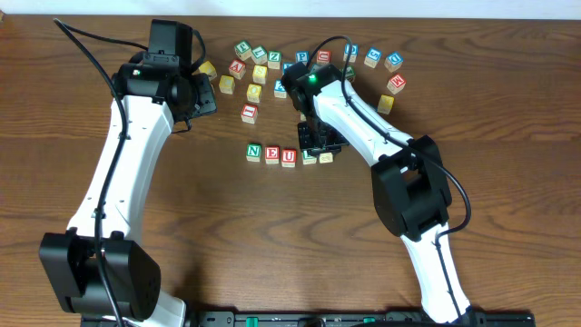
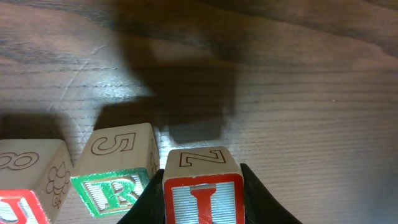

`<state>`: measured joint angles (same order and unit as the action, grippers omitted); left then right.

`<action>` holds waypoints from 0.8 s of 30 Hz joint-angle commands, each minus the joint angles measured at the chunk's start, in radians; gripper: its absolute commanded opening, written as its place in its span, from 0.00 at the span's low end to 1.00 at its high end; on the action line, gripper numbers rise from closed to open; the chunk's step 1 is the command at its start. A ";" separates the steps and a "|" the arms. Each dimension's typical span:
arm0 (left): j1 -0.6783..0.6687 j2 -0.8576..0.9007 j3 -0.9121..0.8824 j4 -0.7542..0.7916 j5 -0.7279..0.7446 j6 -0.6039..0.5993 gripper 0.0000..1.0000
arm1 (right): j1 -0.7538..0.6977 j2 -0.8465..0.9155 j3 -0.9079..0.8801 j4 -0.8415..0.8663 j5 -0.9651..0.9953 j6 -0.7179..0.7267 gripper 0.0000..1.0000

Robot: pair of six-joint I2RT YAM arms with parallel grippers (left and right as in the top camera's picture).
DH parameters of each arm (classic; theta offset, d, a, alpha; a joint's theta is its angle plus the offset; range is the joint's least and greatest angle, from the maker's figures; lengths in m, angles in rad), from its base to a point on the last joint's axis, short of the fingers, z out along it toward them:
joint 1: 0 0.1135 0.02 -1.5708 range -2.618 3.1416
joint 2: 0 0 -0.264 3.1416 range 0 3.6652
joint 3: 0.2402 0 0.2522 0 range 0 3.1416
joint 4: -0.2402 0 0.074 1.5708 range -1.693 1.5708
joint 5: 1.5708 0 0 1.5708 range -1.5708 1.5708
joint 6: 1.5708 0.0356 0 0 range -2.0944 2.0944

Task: Spell out NEURIPS
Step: 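Carry the red I block with the right gripper right of R, release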

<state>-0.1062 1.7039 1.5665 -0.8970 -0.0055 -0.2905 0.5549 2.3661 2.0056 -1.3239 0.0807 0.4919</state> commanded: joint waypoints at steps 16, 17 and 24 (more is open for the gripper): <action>0.005 -0.008 0.006 -0.003 -0.006 0.010 0.49 | 0.011 0.000 -0.037 0.075 0.032 0.039 0.22; 0.005 -0.008 0.006 -0.003 -0.006 0.010 0.49 | 0.011 0.000 -0.045 0.082 0.029 0.039 0.22; 0.005 -0.008 0.006 -0.002 -0.006 0.010 0.49 | 0.011 0.000 -0.078 0.106 0.020 0.039 0.31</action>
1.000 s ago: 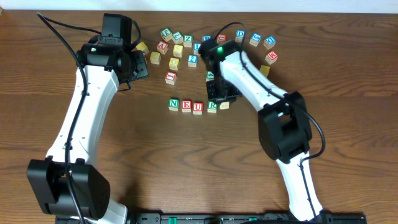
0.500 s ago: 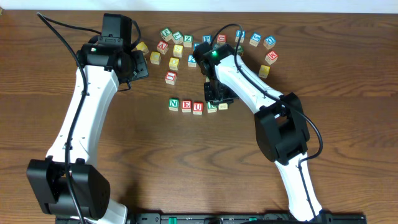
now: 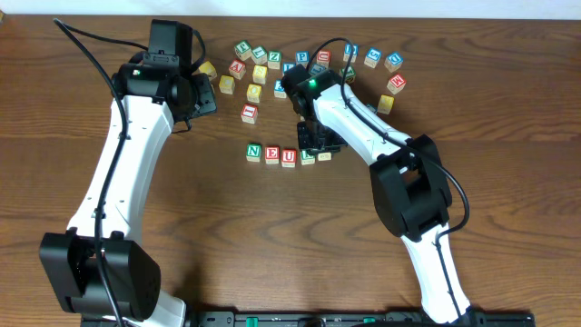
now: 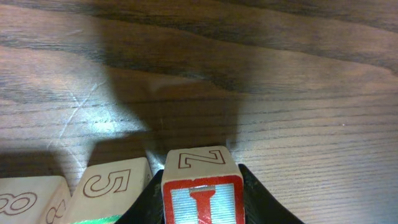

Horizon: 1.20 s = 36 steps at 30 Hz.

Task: Spell out NEURIPS
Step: 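Carry the red I block with the right gripper right of R, release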

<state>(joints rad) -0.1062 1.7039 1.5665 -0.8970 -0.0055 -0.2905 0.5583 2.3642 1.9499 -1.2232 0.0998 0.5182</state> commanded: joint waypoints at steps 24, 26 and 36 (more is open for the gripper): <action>0.005 -0.008 0.006 0.009 -0.006 0.010 0.49 | -0.010 0.002 0.044 -0.027 -0.055 -0.072 0.40; 0.005 -0.008 0.006 0.008 -0.006 0.010 0.49 | -0.010 0.002 0.045 -0.027 -0.055 -0.076 0.40; 0.005 -0.008 0.006 0.008 -0.006 0.010 0.49 | -0.008 0.002 0.045 -0.029 -0.088 -0.128 0.38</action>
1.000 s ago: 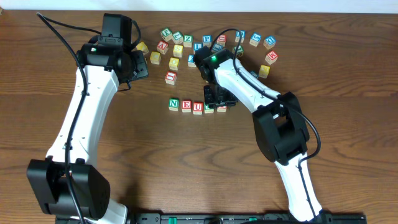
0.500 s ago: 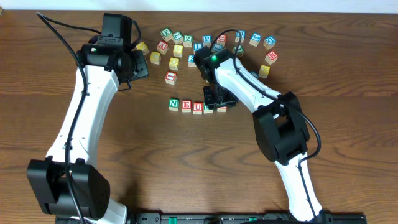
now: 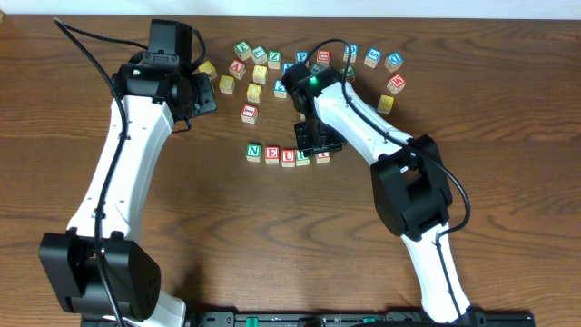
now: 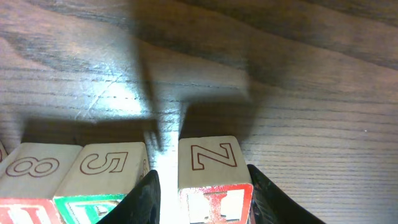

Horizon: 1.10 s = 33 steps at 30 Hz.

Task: Spell out NEURIPS
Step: 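Carry the red I block with the right gripper right of R, release, then raise the right gripper back over the upper right blocks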

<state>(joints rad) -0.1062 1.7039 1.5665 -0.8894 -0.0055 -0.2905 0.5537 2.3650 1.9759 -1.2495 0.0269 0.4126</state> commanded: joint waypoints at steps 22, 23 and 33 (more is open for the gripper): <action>0.005 -0.008 0.006 0.001 -0.006 0.010 0.49 | -0.053 -0.003 0.354 -0.201 -0.034 -0.074 0.45; 0.005 -0.008 0.006 0.001 -0.006 0.010 0.49 | -0.056 -0.003 0.381 -0.214 -0.034 -0.079 0.46; 0.005 -0.008 0.006 0.001 -0.006 0.010 0.49 | -0.076 -0.003 0.597 -0.277 -0.034 -0.106 0.50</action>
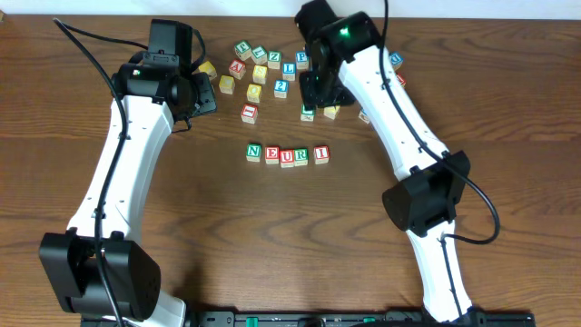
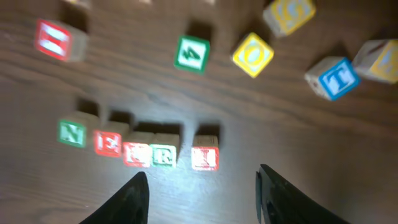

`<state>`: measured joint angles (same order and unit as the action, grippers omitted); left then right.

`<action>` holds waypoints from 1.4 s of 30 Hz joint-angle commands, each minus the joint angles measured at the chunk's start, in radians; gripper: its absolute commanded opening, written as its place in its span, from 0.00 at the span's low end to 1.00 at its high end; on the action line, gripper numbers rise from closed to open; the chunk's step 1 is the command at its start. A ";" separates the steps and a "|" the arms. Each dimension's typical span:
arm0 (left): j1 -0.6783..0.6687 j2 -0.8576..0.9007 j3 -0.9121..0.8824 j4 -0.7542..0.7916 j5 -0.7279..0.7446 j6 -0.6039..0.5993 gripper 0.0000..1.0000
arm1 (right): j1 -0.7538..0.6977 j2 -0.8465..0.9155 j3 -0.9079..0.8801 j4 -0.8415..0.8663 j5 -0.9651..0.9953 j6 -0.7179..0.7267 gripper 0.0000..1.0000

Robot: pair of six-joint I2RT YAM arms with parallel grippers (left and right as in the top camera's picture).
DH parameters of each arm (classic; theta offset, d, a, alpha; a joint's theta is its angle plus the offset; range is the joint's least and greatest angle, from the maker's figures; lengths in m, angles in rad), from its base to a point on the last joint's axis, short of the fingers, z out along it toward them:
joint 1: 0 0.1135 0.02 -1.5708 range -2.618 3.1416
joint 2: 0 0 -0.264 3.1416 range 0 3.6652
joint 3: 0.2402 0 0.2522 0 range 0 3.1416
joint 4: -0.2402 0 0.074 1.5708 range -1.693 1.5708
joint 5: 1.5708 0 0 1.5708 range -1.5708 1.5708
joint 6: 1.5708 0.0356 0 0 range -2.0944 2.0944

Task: Spell out NEURIPS
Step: 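Raise the right gripper back over the upper right blocks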

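A row of letter blocks spells N (image 1: pixel 253 153), E (image 1: pixel 271 155), U (image 1: pixel 287 156), R (image 1: pixel 301 155) and I (image 1: pixel 320 153) on the wooden table (image 1: pixel 182 227). In the right wrist view the same row shows blurred, from the N (image 2: pixel 72 132) to the red I block (image 2: pixel 205 157), which stands a small gap right of the R (image 2: pixel 163 154). My right gripper (image 2: pixel 202 186) hangs open and empty high above the row, at the back of the table (image 1: pixel 313 89). My left gripper (image 1: pixel 205 95) rests at the back left near a yellow block (image 1: pixel 226 84).
Several loose letter blocks lie at the back of the table, among them a green block (image 2: pixel 191 54), a yellow O (image 2: pixel 253 55), a blue T (image 2: pixel 330 78) and a red-faced block (image 1: pixel 249 113). Both white arms reach in from the front edge.
My right gripper, then low with its jaws around the I block at the row's right end, now hangs high and further back, open and empty. The I block stays in the row.
My right gripper held the red I block just right of the R block, down at the table. Then its jaws stood apart around the block. Now the gripper is raised away and the row reads N E U R I. The left arm has not moved.
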<state>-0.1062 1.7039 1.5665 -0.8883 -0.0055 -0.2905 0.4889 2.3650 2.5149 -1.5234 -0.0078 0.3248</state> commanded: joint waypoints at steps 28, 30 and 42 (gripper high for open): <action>0.005 -0.008 0.006 0.008 -0.006 0.009 0.50 | -0.163 -0.003 0.154 0.079 -0.024 0.011 0.59; 0.005 -0.008 0.006 0.010 -0.006 0.009 0.50 | -0.163 -0.003 0.154 0.079 -0.021 0.011 0.59; 0.005 -0.008 0.006 0.012 -0.006 0.009 0.50 | -0.169 -0.003 0.154 0.071 -0.003 0.011 0.63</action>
<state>-0.1062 1.7039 1.5665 -0.8783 -0.0055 -0.2905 0.3313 2.3650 2.6492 -1.4532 -0.0284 0.3290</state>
